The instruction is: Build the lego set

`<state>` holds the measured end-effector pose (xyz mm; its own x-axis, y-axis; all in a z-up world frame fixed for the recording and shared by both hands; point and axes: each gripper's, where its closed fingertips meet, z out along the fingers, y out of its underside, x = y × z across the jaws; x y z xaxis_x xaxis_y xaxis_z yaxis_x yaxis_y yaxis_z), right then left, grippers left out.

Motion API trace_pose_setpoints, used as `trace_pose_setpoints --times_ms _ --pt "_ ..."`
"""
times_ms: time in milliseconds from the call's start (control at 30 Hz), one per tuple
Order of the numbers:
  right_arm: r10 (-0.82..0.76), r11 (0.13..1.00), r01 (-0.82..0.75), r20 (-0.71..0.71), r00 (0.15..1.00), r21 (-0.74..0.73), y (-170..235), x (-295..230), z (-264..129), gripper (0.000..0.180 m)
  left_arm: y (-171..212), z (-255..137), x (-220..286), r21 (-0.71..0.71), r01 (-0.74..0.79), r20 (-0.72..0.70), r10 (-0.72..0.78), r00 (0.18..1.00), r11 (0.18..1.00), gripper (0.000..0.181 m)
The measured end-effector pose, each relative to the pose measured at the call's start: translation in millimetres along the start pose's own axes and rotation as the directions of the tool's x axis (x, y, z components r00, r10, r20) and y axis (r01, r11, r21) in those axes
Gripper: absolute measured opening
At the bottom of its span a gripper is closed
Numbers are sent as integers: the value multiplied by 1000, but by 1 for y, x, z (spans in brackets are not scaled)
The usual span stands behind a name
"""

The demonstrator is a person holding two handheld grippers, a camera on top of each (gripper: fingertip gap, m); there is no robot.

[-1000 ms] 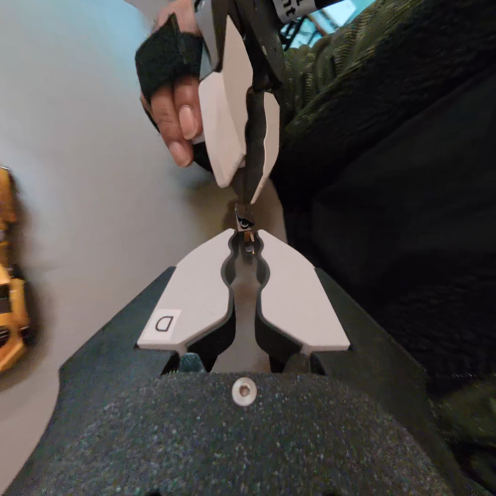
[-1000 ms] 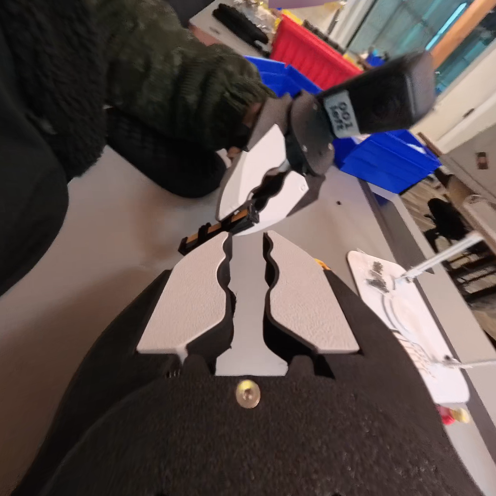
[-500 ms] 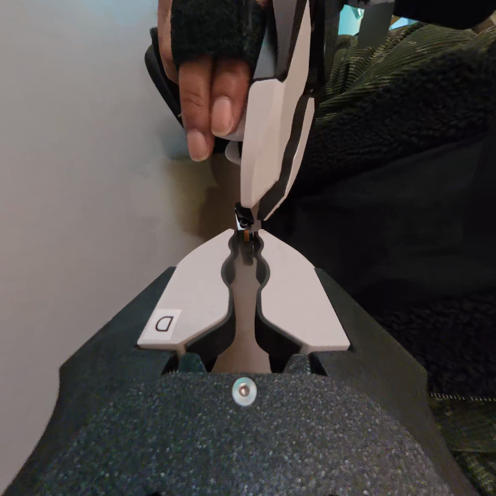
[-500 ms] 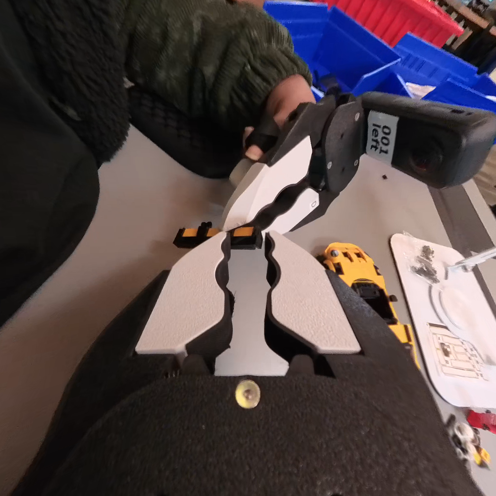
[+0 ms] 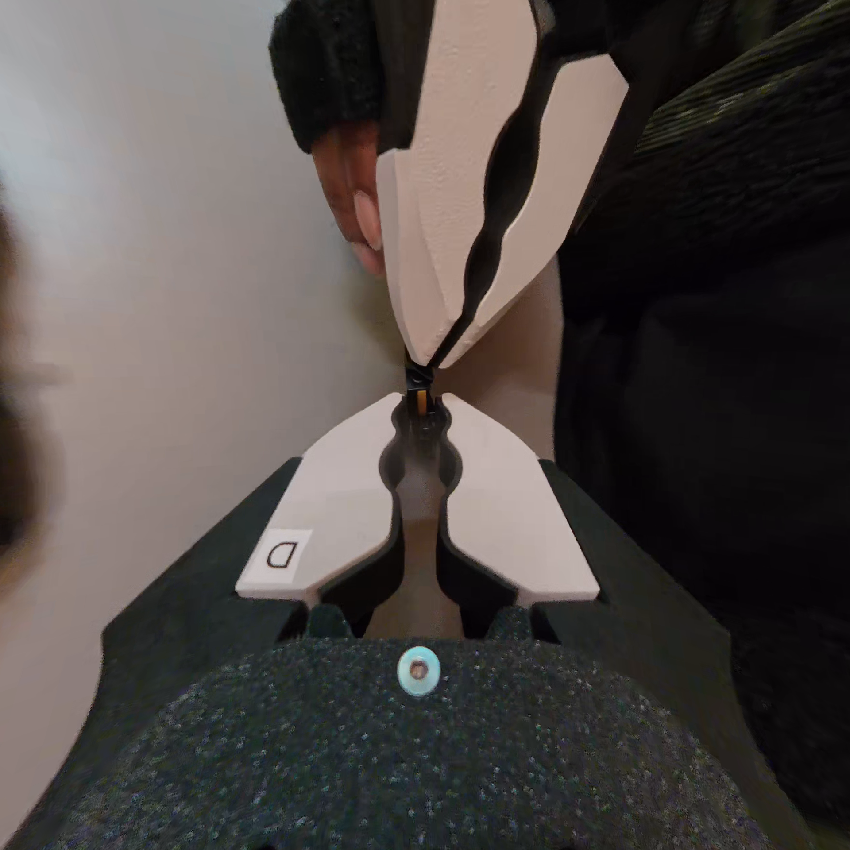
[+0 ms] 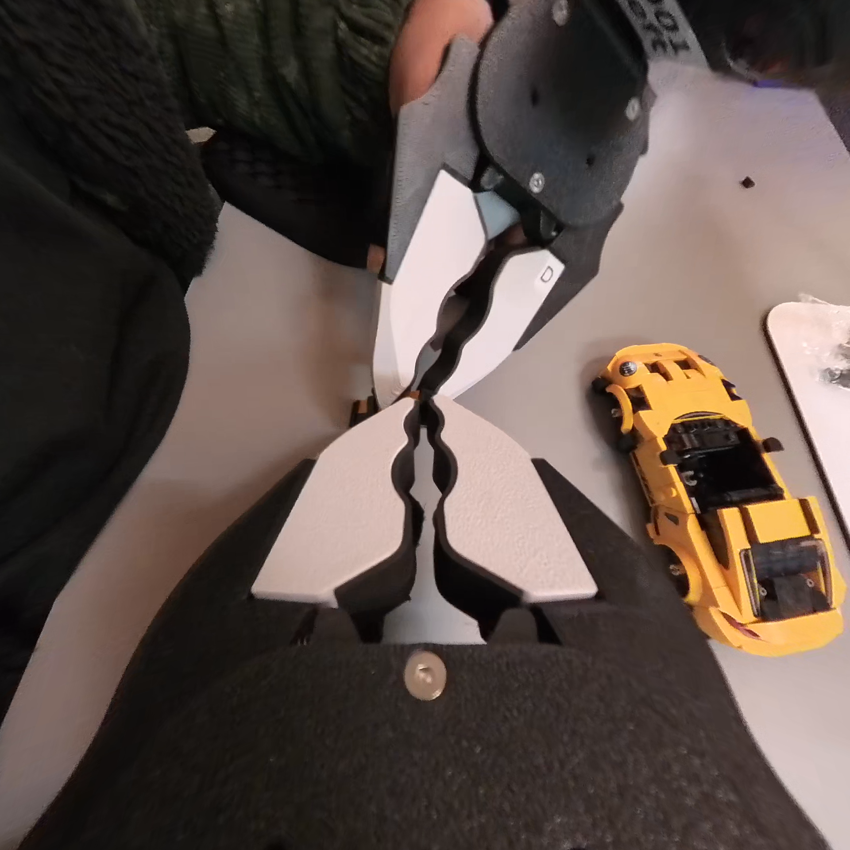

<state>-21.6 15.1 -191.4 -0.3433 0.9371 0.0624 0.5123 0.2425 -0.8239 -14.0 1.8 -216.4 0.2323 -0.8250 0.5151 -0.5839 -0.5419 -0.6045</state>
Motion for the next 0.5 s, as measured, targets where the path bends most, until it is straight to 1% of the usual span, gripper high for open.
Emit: trace_pose_setpoints --times_ms 100,233,300,400,500 --pt "30 1000 -30 1 1000 -2 -2 -1 -4 1 -3 -1 -1 -22 -90 124 92 988 996 10" --pt "30 999 -31 -11 999 -14 -5 -4 -8 0 -6 -2 -4 -57 -210 262 218 940 976 10" --pt "29 999 -29 -25 999 -20 -6 -4 -11 0 -10 -2 -4 -53 -267 311 270 911 962 10" --pt "31 999 -33 -45 999 -36 -7 -5 -15 0 -14 -3 -4 -24 -319 364 306 880 947 10" --pt "31 997 -35 -53 998 -73 -5 -6 -14 0 -14 -1 -5 -31 -364 408 345 845 931 10"
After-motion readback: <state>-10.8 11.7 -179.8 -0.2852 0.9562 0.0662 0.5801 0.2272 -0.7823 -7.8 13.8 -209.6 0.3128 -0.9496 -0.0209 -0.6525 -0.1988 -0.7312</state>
